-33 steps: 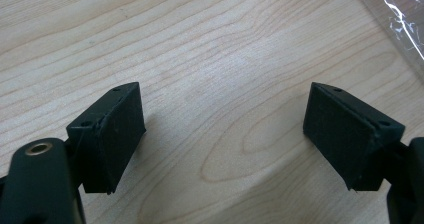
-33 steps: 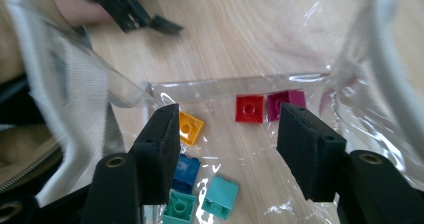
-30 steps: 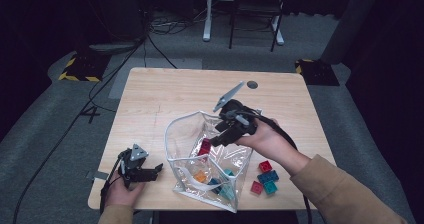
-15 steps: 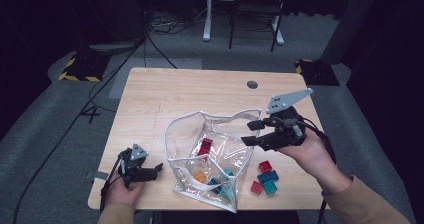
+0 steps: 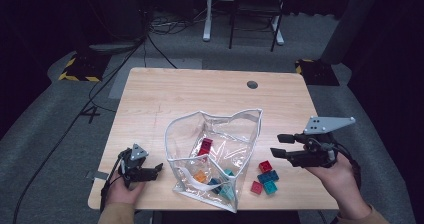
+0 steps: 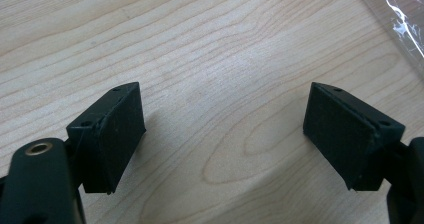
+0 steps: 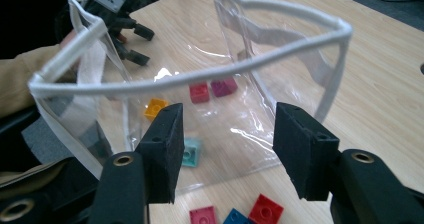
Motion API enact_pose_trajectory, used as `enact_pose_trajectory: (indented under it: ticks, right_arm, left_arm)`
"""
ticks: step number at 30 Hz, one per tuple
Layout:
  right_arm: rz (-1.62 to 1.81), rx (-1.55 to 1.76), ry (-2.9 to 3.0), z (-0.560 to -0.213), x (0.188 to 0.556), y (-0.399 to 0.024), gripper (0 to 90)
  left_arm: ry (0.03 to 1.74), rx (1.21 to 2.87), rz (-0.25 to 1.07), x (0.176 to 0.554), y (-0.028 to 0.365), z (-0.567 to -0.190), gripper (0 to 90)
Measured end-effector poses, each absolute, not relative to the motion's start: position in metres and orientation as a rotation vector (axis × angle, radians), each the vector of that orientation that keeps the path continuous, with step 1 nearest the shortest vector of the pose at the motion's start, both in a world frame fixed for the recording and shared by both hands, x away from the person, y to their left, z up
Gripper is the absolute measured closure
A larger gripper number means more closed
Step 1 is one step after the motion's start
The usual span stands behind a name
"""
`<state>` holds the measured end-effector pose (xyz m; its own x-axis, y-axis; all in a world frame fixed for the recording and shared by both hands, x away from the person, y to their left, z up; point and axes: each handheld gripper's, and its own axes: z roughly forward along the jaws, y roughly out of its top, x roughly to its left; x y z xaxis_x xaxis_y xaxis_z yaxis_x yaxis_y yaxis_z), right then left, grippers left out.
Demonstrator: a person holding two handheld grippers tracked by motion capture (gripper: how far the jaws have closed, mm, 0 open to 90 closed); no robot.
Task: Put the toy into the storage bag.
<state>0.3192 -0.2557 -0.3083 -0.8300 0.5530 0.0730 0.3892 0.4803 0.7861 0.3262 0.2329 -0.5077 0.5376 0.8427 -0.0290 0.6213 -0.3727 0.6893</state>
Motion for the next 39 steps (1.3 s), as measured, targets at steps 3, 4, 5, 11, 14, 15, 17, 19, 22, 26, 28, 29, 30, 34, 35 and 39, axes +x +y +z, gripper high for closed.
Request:
enact_pose_trajectory:
  ticks: [3,4,5,11,14,15,17,19,22,26,28,29,30,34,35,39]
  right_arm:
    - [1.257,0.857,2.521,-0.322,0.317,-0.263,44.8]
    - [1.253,0.874,2.512,-0.329,0.317,-0.264,44.4]
    - [1.250,0.885,2.507,-0.333,0.316,-0.265,44.3]
    - [1.287,0.957,2.496,-0.361,0.318,-0.269,44.4]
    - [1.306,0.994,2.495,-0.376,0.320,-0.270,44.4]
    - [1.314,1.010,2.497,-0.381,0.321,-0.270,44.3]
    - [1.315,1.033,2.511,-0.392,0.323,-0.268,44.4]
    - [1.295,1.046,2.512,-0.403,0.324,-0.265,44.4]
    - [1.224,1.058,2.515,-0.418,0.326,-0.262,44.3]
    - [1.142,1.086,2.516,-0.437,0.332,-0.260,43.5]
    - [1.119,1.097,2.515,-0.444,0.335,-0.260,43.2]
    - [1.097,1.108,2.515,-0.449,0.336,-0.260,43.2]
    - [1.085,1.110,2.518,-0.452,0.337,-0.260,43.1]
    - [1.039,1.145,2.524,-0.466,0.342,-0.261,42.4]
    - [1.033,1.146,2.523,-0.468,0.343,-0.261,42.3]
    - [1.008,1.158,2.535,-0.477,0.346,-0.260,42.0]
  left_arm:
    - [1.179,2.120,0.435,0.326,0.233,-0.508,17.2]
    - [1.178,2.120,0.436,0.326,0.233,-0.508,17.2]
    - [1.179,2.120,0.435,0.326,0.233,-0.508,17.2]
    - [1.178,2.120,0.436,0.326,0.233,-0.508,17.2]
    - [1.178,2.121,0.436,0.326,0.233,-0.508,17.2]
    - [1.178,2.120,0.436,0.326,0.233,-0.508,17.2]
    - [1.178,2.120,0.436,0.326,0.233,-0.508,17.2]
    - [1.178,2.121,0.436,0.326,0.233,-0.508,17.2]
    - [1.178,2.121,0.436,0.326,0.233,-0.508,17.2]
    - [1.178,2.121,0.435,0.326,0.233,-0.508,17.2]
    - [1.178,2.121,0.436,0.326,0.233,-0.508,17.2]
    - [1.178,2.120,0.435,0.326,0.233,-0.508,17.2]
    - [1.178,2.121,0.436,0.326,0.233,-0.508,17.2]
    - [1.178,2.121,0.435,0.326,0.233,-0.508,17.2]
    - [1.178,2.121,0.437,0.326,0.233,-0.508,17.2]
    - [1.178,2.120,0.436,0.326,0.233,-0.508,17.2]
